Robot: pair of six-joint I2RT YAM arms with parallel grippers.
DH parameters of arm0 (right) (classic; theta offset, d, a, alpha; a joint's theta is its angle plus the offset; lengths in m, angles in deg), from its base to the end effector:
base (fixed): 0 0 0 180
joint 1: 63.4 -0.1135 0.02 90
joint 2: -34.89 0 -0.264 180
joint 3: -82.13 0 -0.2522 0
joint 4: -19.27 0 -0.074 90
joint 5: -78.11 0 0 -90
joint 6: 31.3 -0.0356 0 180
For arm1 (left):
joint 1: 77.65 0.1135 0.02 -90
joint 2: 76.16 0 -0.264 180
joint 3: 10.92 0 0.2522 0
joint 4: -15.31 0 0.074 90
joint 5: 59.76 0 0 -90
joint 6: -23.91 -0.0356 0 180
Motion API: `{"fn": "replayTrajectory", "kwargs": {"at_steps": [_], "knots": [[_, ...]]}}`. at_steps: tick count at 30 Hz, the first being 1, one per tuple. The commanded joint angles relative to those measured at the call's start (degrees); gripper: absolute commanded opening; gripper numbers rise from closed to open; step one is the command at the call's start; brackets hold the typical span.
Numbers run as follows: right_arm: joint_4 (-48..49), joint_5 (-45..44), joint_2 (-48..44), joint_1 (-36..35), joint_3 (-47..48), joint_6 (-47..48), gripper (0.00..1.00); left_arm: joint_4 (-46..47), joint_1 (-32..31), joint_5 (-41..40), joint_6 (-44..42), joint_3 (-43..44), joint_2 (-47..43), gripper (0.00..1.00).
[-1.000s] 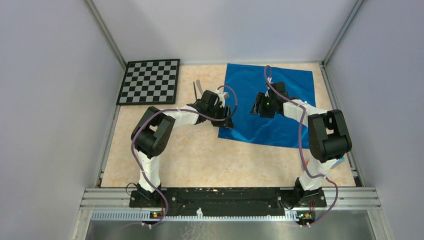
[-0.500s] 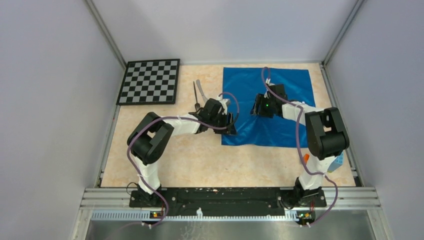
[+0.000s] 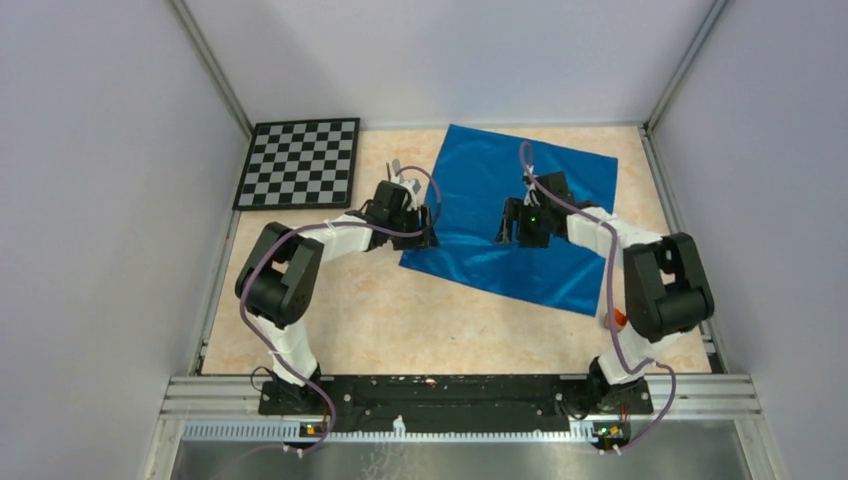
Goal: Fold the napkin into a case and place the utensils inside
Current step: Flatten the napkin at the center of the board.
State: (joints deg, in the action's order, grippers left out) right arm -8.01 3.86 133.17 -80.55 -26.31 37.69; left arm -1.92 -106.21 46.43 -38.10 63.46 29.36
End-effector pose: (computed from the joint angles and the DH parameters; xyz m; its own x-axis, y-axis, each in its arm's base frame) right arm 0.3286 0.1115 0.1738 -0.8781 0.0902 -0.4700 -0.1301 0.9001 0.4157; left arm 0.3276 -0.1896 0.1566 -0.8715 -0.0388 -0.4888 0.2410 0.8343 -0.4958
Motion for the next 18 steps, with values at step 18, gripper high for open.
{"fn": "replayTrajectory", "kwargs": {"at_steps": [18], "knots": [[-39.6, -24.5, -28.9, 17.0, -15.8, -28.9, 0.56, -10.0, 2.1, -4.7, -1.3, -3.4, 2.2, 0.69]]}}
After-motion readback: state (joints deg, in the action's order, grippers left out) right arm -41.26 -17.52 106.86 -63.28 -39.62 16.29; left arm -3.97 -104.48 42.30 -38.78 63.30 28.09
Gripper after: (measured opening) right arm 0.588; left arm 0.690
